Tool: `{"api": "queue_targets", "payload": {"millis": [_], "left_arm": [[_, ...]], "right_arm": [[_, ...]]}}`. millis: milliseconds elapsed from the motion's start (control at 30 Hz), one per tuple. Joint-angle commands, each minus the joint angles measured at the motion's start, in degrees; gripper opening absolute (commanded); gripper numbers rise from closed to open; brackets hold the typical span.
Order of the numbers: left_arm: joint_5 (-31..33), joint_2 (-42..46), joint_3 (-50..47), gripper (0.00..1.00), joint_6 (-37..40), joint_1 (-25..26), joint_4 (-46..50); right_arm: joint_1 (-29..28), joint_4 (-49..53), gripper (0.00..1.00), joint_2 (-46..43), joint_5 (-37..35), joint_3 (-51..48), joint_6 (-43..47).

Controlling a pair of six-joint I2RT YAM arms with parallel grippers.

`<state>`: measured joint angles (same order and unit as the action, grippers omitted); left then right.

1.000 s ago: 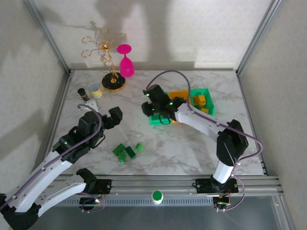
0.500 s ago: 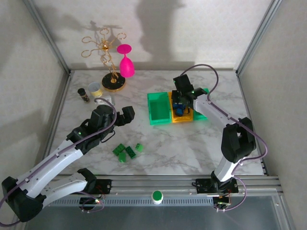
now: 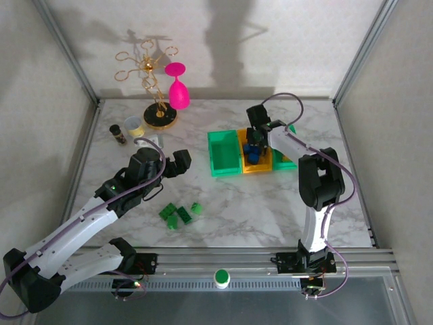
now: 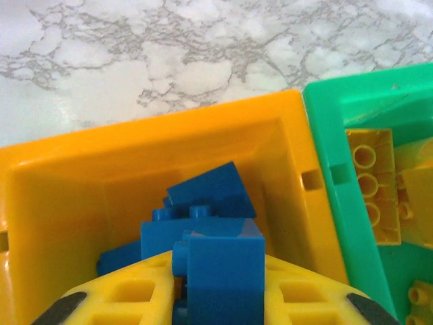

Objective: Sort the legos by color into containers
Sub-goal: Place the lego in the container, then pick up the lego from the bottom-center of the table.

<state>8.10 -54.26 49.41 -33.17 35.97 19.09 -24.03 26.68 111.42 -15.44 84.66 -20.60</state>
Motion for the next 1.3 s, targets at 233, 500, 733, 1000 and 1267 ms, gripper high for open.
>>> {"api": "queue_targets", "payload": {"millis": [233, 500, 733, 1000, 1267], "left_arm": [[0.49, 0.29, 0.67, 1.0, 0.56, 0.33, -0.04], [1.37, 2.01, 0.5, 0.99, 0.82, 0.33, 0.61], [2.42, 2.58, 0.85, 1.0, 0.74, 0.33, 0.81], [4.27, 4.15, 0.32, 0.99, -0.29, 0.33, 2.73], [7.42, 9.29, -2.57, 1.0, -4.01, 0.33, 7.63]], "right_arm": [[0.6, 0.61, 0.26, 1.91, -0.61, 2.79, 1.93], [0.64, 2.15, 0.48, -1.09, -1.78, 3.32, 2.22], [-0.32, 1.5, 0.62, -8.04, 1.5, 0.02, 1.7], [-6.21, 2.22, 0.72, -15.46, 1.58, -4.82, -0.2], [-17.15, 2.55, 0.77, -19.91, 1.82, -9.38, -2.73]]}}
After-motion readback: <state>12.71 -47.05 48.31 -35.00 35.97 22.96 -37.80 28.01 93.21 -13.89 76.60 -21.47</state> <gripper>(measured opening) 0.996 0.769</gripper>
